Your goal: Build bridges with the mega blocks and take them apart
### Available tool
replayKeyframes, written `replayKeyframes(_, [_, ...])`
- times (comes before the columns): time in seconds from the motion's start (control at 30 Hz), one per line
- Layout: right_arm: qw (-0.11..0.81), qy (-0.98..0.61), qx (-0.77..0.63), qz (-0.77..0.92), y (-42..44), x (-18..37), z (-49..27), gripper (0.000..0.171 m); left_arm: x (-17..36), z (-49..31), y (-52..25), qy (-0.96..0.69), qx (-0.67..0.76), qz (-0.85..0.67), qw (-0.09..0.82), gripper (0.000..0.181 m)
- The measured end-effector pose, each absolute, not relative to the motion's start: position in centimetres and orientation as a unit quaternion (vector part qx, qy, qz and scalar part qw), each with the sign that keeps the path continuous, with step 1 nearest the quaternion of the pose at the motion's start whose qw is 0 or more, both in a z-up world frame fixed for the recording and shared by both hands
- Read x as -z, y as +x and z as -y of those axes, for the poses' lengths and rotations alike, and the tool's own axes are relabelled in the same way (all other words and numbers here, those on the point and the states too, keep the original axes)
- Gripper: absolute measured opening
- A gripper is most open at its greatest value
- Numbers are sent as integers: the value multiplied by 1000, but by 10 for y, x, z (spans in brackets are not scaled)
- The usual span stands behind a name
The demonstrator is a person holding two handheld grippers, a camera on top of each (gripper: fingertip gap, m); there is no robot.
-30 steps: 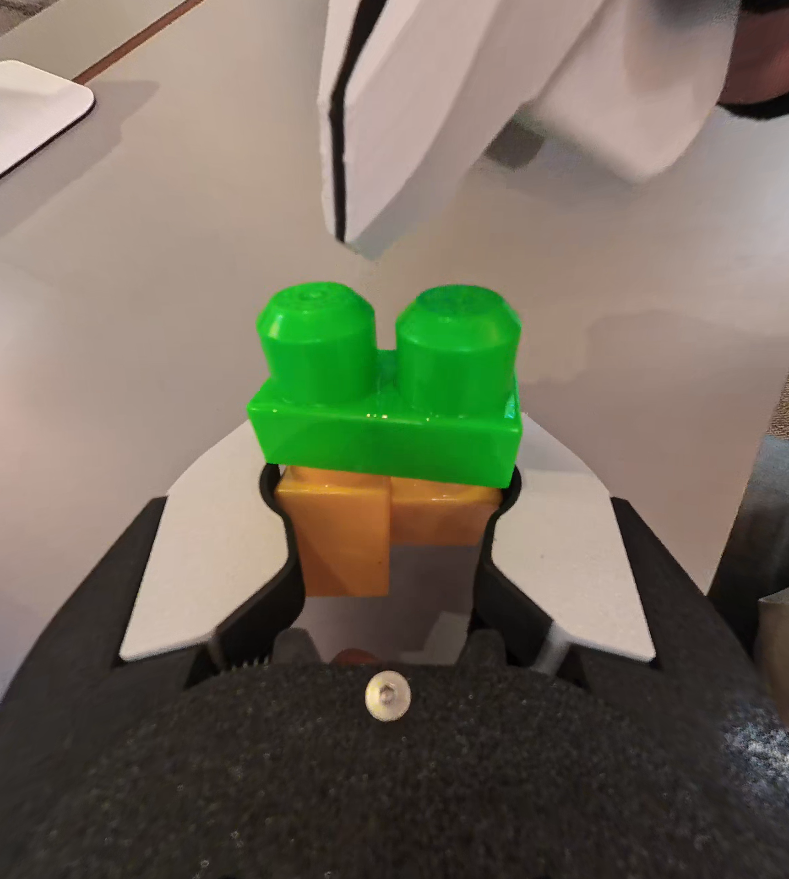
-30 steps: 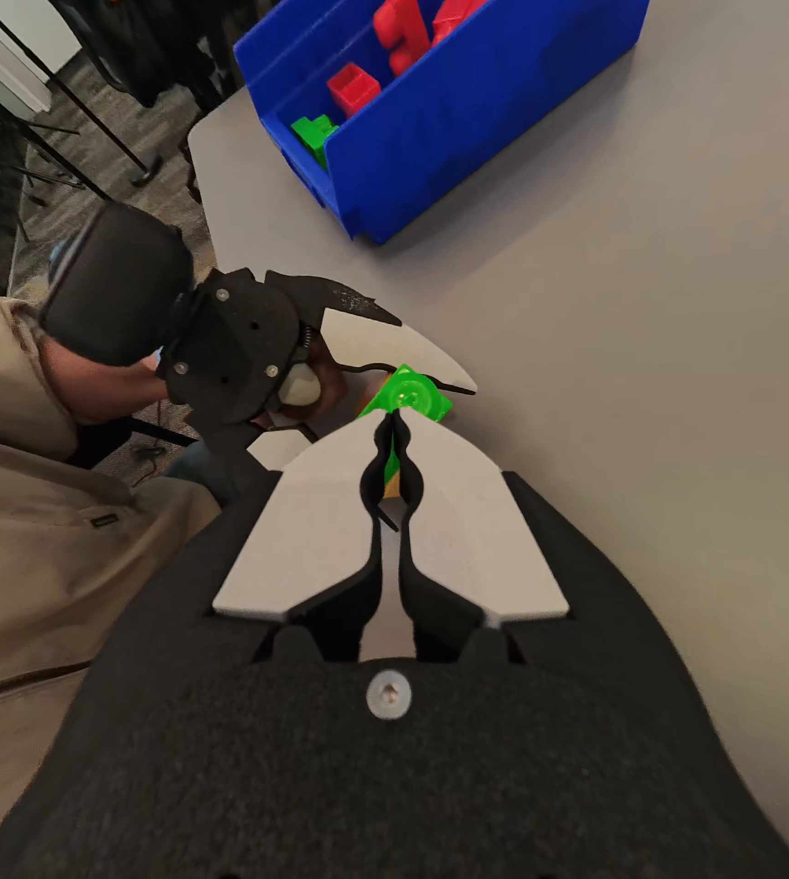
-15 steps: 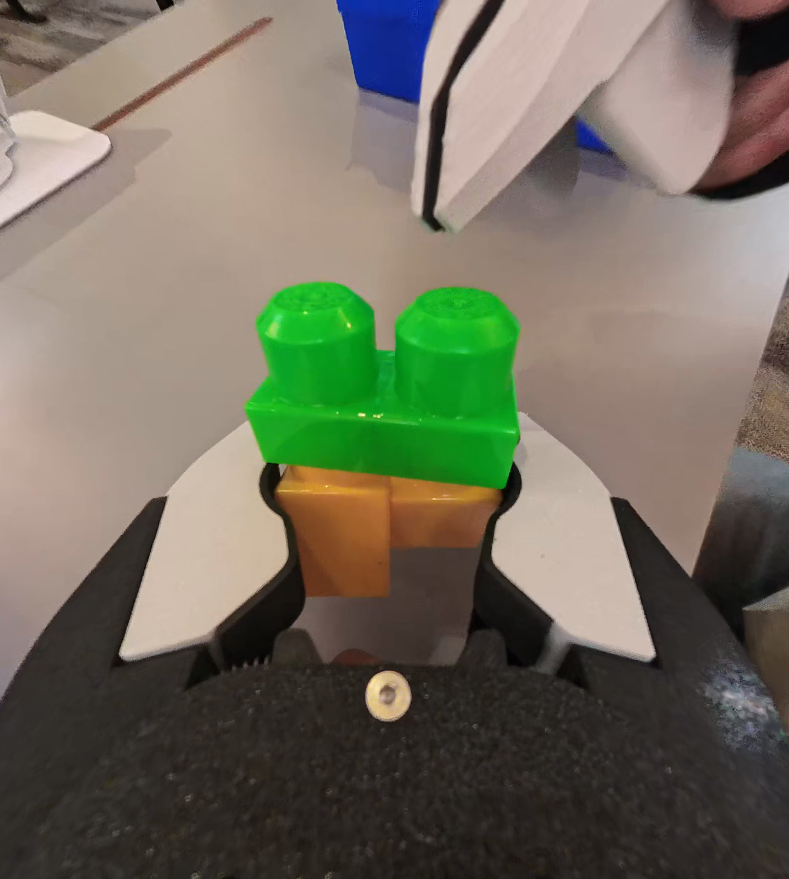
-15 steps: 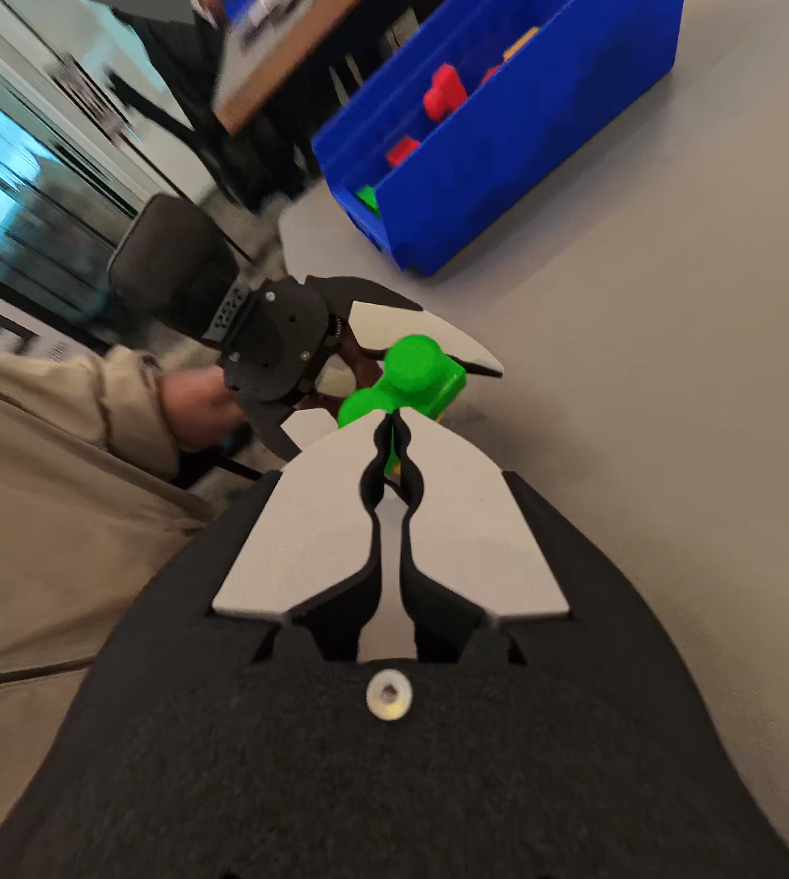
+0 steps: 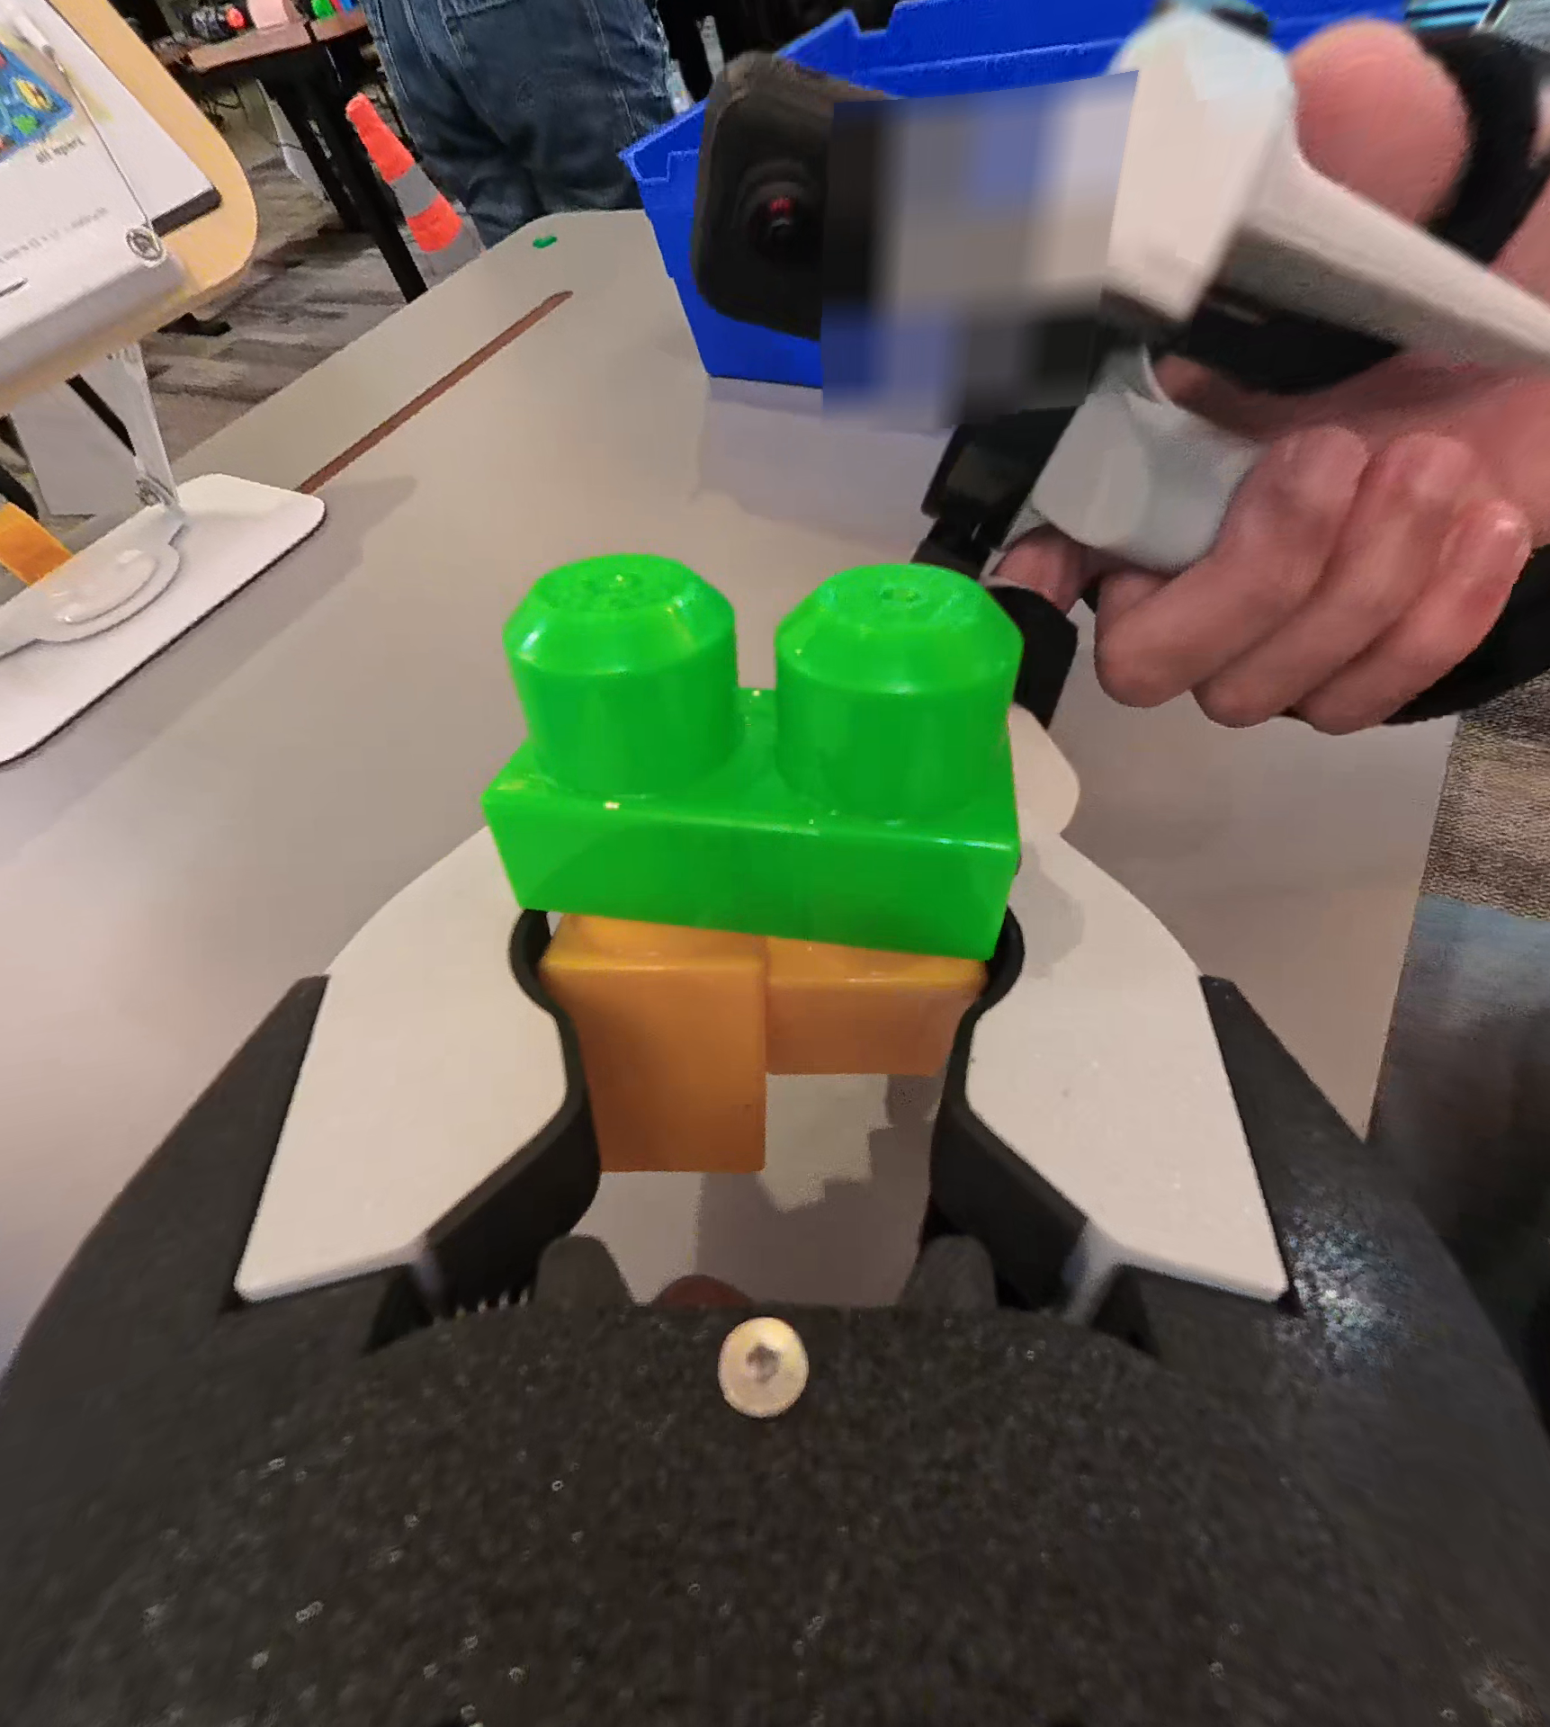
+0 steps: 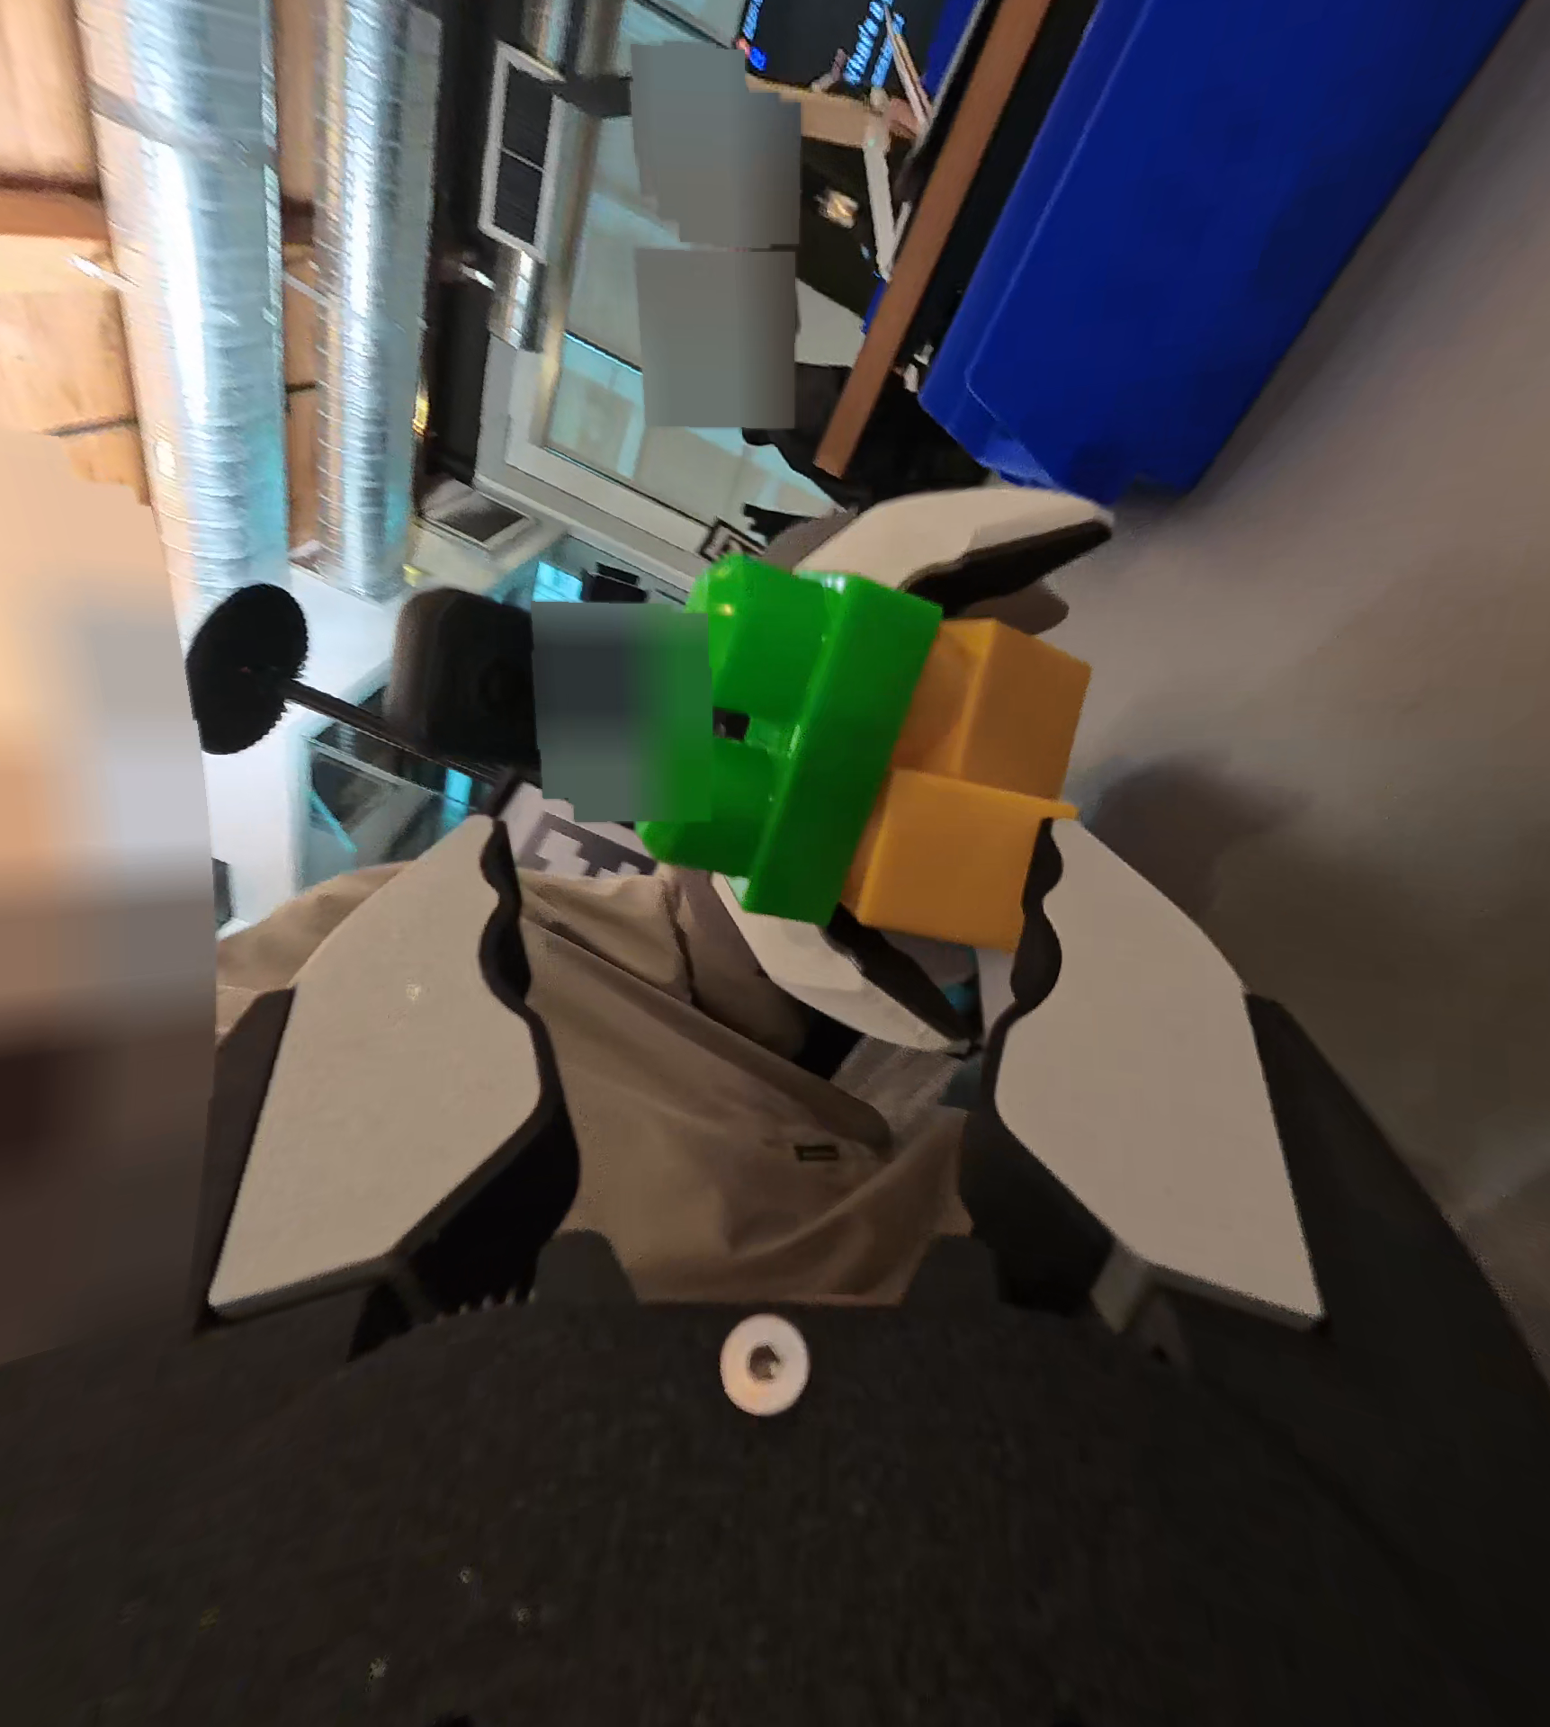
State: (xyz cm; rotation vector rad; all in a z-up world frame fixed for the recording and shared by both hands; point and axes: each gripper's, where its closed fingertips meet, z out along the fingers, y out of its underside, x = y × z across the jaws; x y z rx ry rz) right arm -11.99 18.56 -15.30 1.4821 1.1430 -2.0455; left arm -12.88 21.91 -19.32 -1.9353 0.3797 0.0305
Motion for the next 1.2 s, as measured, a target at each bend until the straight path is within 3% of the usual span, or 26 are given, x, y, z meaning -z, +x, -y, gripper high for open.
replayKeyframes(0.4, [244, 522, 727, -373, -130, 162, -186, 97, 179, -218, -113, -795, -2, -185, 578, 89])
replayKeyframes(0.5, [292, 494, 747, -336, -127, 156, -183, 88, 180, -219, -109, -794, 0, -191, 577, 89])
replayKeyframes(0.7, [292, 481, 761, -321, -126, 157, -189, 77, 181, -220, -109, -795, 5, -188, 576, 89])
replayKeyframes(0.87, [282, 484, 762, -326, -125, 160, -194, 48, 182, -220, -109, -795, 12, -186, 577, 89])
replayKeyframes(0.93, [282, 481, 765, -323, -124, 159, -195, 49, 182, -221, -109, -796, 7, -187, 575, 89])
replayKeyframes(1.07, [284, 482, 760, -331, -120, 159, -193, 79, 186, -220, -109, -798, 6, -190, 572, 89])
replayKeyframes(1.2, [262, 506, 744, -349, -122, 168, -191, 89, 189, -219, -110, -799, -8, -201, 567, 89])
